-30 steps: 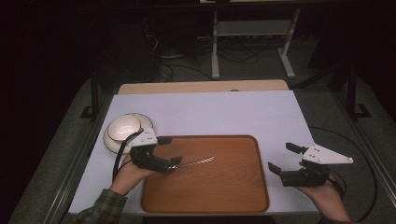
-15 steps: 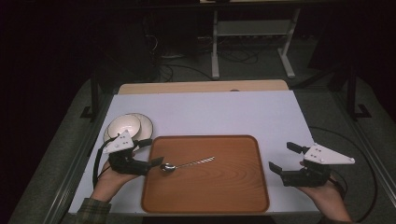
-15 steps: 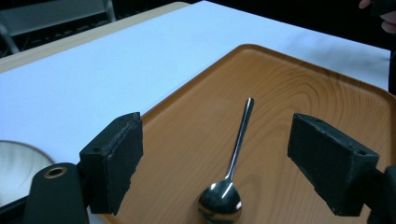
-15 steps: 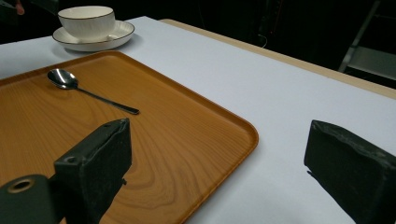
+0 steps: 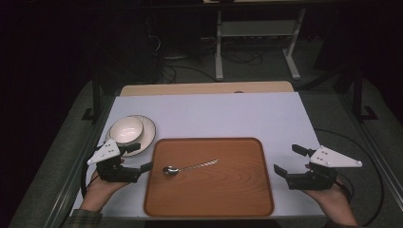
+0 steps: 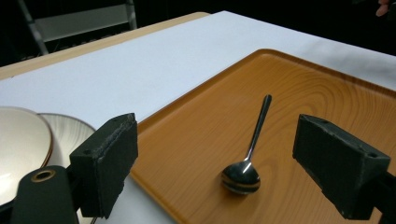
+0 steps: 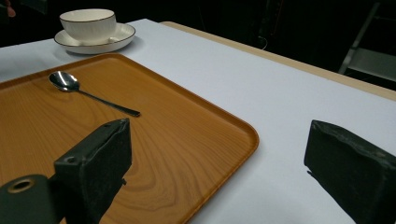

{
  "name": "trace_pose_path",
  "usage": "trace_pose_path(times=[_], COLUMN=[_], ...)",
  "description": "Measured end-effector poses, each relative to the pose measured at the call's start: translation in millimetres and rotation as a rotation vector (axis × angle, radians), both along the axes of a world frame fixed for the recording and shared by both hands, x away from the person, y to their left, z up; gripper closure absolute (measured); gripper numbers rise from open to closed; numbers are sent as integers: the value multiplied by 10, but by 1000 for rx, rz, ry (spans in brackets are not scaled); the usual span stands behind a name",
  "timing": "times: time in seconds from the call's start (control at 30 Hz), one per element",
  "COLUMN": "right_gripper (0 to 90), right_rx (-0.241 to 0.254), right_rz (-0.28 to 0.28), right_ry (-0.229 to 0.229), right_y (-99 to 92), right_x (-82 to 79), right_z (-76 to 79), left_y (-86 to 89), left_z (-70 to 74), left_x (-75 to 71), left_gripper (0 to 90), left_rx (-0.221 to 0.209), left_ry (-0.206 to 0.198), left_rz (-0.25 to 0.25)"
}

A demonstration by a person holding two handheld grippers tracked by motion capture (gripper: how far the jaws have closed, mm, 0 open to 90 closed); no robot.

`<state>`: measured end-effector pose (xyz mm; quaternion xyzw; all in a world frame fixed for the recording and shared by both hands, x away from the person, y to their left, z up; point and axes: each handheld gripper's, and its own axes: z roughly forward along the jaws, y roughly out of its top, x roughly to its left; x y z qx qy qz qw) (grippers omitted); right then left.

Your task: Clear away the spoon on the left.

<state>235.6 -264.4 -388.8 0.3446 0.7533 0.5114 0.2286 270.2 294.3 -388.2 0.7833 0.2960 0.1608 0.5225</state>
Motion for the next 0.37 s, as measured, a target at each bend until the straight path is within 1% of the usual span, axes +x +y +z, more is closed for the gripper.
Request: trace_pose_path(times=[0.1, 0.17, 0.37], right_gripper=[69, 69, 69], right_rx=[0, 0, 1], right_rz=[0, 0, 0], right_ry=[0, 0, -1], right_y=[2, 3, 1], right_x=[-1, 0, 1], right_z=[0, -1, 0], left_y=[38, 54, 48], left_z=[-11, -25, -40], left_x=[-6, -12, -17], left_gripper=[140, 141, 141], left_rx=[4, 14, 13], left_ry=[1, 7, 10], left_rz=[8, 12, 10])
